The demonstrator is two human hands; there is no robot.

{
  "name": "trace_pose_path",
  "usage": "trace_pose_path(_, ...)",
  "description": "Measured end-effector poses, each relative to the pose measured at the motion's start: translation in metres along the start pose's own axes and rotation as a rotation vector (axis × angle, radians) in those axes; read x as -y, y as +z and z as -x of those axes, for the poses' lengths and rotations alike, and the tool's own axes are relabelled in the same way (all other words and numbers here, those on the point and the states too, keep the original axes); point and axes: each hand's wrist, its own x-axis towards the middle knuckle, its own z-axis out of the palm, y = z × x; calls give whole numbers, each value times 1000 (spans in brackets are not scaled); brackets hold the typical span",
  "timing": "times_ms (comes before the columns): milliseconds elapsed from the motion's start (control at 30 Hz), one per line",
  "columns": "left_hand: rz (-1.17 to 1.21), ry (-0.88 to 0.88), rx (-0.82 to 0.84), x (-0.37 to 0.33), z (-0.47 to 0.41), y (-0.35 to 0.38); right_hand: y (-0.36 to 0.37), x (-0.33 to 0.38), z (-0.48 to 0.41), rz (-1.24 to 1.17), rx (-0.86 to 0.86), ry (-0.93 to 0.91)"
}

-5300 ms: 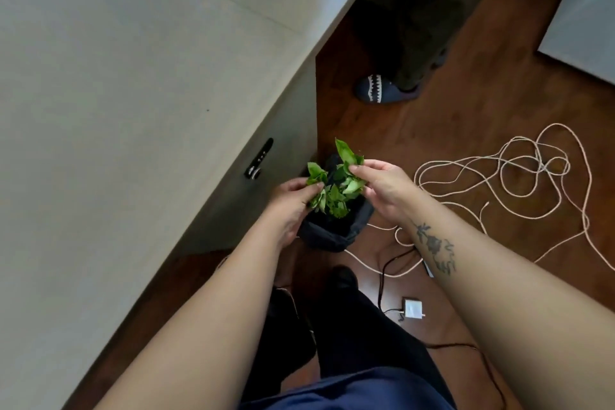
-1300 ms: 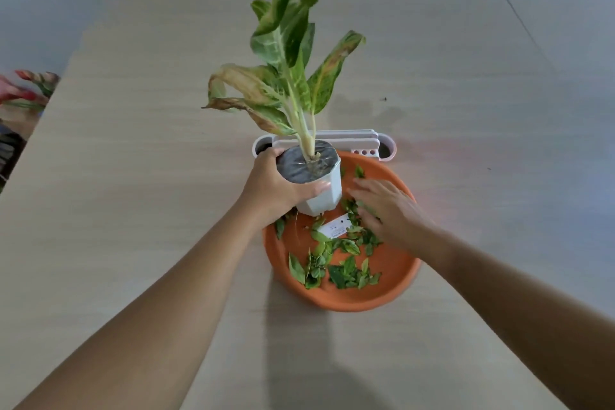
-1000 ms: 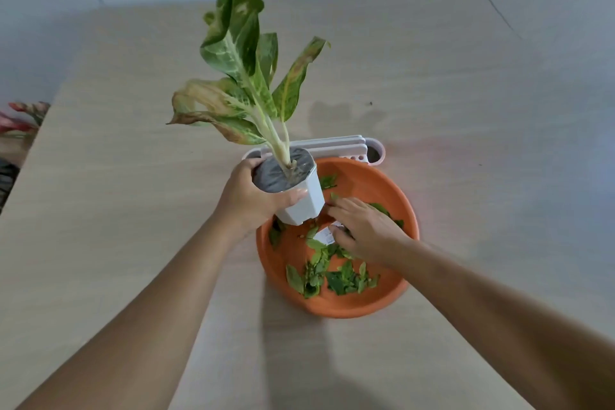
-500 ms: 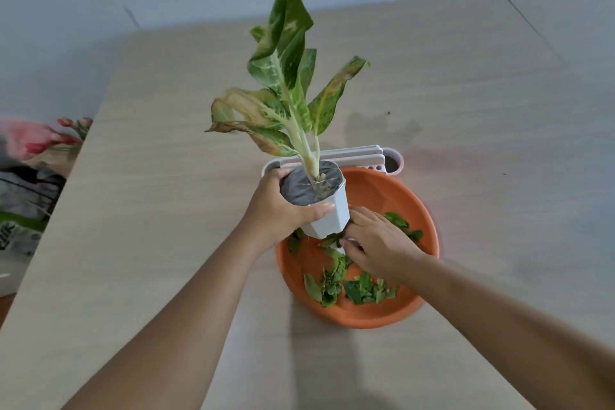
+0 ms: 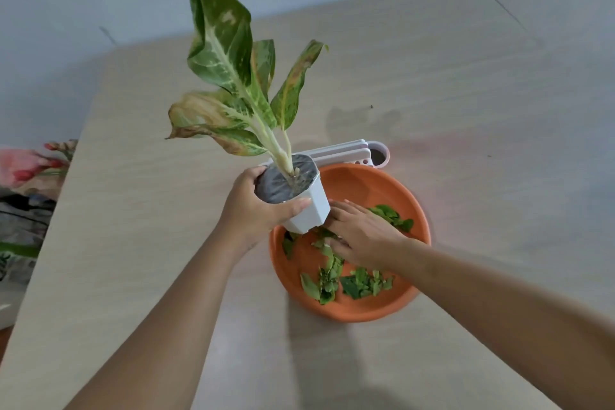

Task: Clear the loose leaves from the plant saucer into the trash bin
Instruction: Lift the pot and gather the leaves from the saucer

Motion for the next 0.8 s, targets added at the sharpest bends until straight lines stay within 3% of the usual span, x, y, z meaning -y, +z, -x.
trace_pose_path(133,-20,-3,-17,0,2,-6,2,-11,-21,38,21,108)
trace_pose_path(367,-25,12,-5,-3,-2,-5,0,12,25,-95,106,-153)
trace_pose_path(467,-16,1,-1,-1,-3,-3,-4,-10,31,-98,-29,98)
trace_pose_path(533,-23,2,0,-2,-5,0,-3,-18,37,-59,-17,326)
trace_pose_path(700,-2,15,-20,-4,-7,21,0,12,57,-160,111,160)
trace_pose_path(800,14,33,-20,-2,-6,39,-3,12,67,-186,33,176)
